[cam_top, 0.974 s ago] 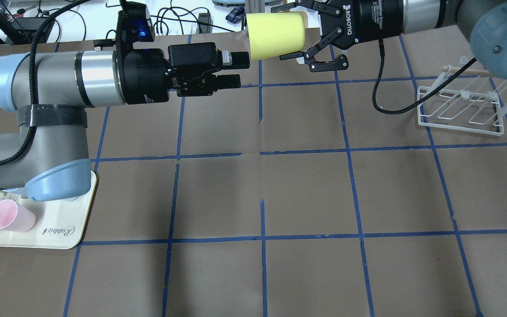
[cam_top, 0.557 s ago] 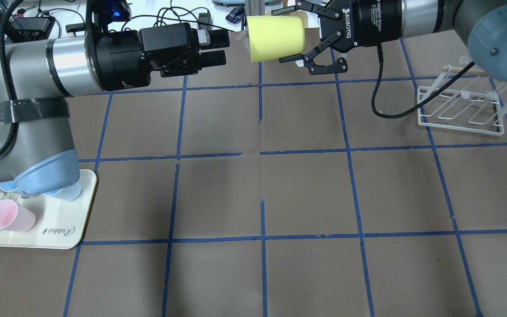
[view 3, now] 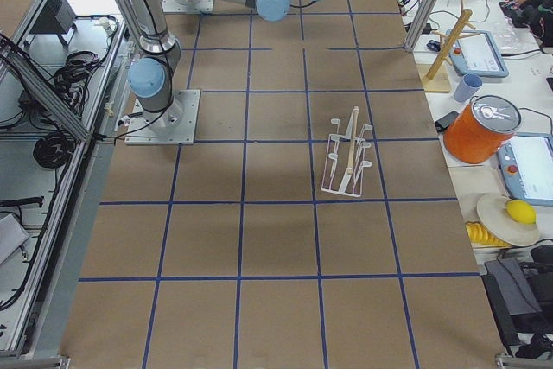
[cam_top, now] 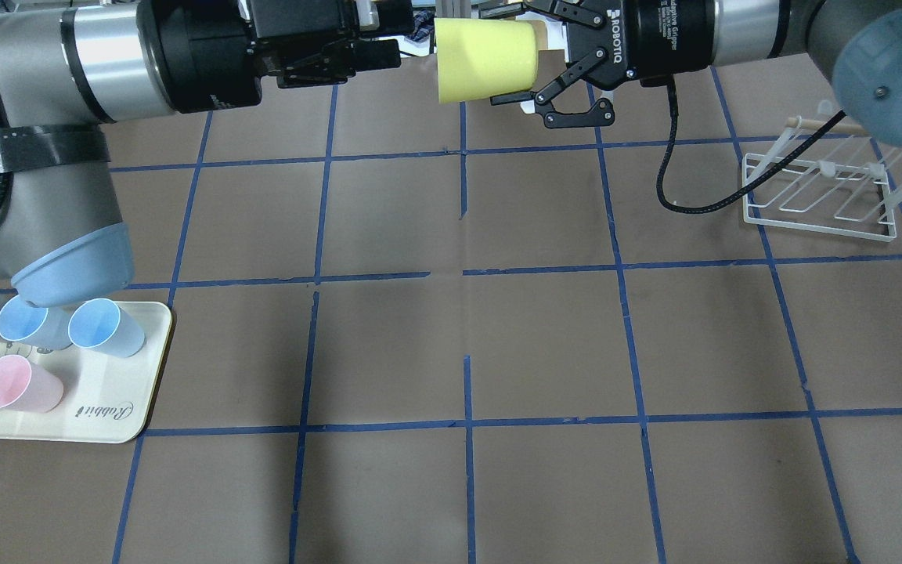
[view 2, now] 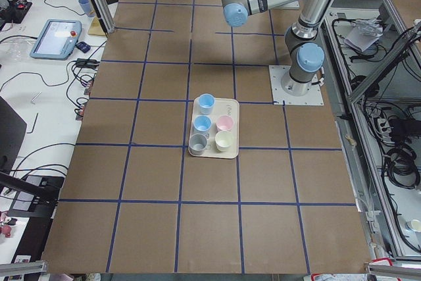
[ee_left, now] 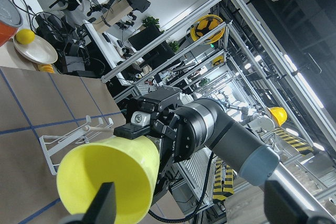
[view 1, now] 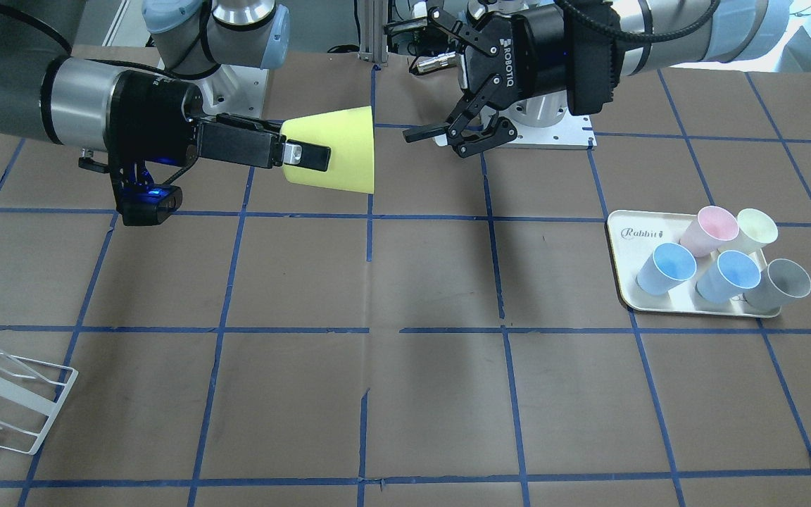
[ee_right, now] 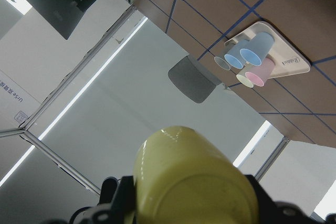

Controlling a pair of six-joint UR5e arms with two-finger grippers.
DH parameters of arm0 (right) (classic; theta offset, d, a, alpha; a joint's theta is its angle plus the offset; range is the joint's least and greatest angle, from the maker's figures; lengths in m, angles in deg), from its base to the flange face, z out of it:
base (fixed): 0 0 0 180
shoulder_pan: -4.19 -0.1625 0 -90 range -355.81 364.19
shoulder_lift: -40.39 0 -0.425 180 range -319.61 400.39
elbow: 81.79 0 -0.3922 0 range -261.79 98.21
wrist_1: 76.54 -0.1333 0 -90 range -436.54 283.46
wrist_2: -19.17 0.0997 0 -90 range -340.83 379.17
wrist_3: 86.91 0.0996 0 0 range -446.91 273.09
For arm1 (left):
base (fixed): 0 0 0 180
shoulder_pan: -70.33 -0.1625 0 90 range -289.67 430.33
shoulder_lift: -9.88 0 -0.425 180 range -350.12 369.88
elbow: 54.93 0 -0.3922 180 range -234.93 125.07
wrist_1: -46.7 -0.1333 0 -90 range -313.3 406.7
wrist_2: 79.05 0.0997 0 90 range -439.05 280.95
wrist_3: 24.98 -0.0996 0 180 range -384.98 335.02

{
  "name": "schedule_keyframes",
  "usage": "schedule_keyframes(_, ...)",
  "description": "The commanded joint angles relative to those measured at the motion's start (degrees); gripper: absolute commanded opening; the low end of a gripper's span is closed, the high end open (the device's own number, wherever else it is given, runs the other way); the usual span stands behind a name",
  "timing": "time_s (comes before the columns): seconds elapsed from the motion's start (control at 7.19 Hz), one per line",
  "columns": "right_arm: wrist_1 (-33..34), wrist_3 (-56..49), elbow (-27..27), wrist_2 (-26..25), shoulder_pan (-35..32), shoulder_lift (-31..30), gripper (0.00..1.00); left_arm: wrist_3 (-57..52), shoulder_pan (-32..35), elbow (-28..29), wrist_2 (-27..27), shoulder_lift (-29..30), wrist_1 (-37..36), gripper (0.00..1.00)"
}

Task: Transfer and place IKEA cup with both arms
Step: 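Carry the yellow cup toward the left gripper while the left arm reaches over, then grasp the yellow cup with the left gripper while the right gripper releases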

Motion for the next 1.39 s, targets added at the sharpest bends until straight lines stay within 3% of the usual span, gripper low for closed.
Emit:
schedule_keyframes(0.0,0.05,0.22,-0.14,0.95,-0.99,-0.62,0.29,0.01,1.07,1.08,1.29,1.25,-0.05,1.0)
schedule_keyframes(0.28,0.05,0.66,-0.23,0.95,-2.48,-0.45,0.29,0.71,1.51,4.67,2.51,2.22,0.13,1.0)
schedule_keyframes(0.97,0.05,4.07,-0.14,2.0,-3.1,-0.53,0.3,0.98,3.89,2.76,3.66,2.31,-0.04,0.98)
schedule_keyframes(1.25,0.05,4.44,-0.14,1.91,-3.11,-0.45,0.36,1.06,3.89,2.23,3.57,1.96,-0.05,0.98)
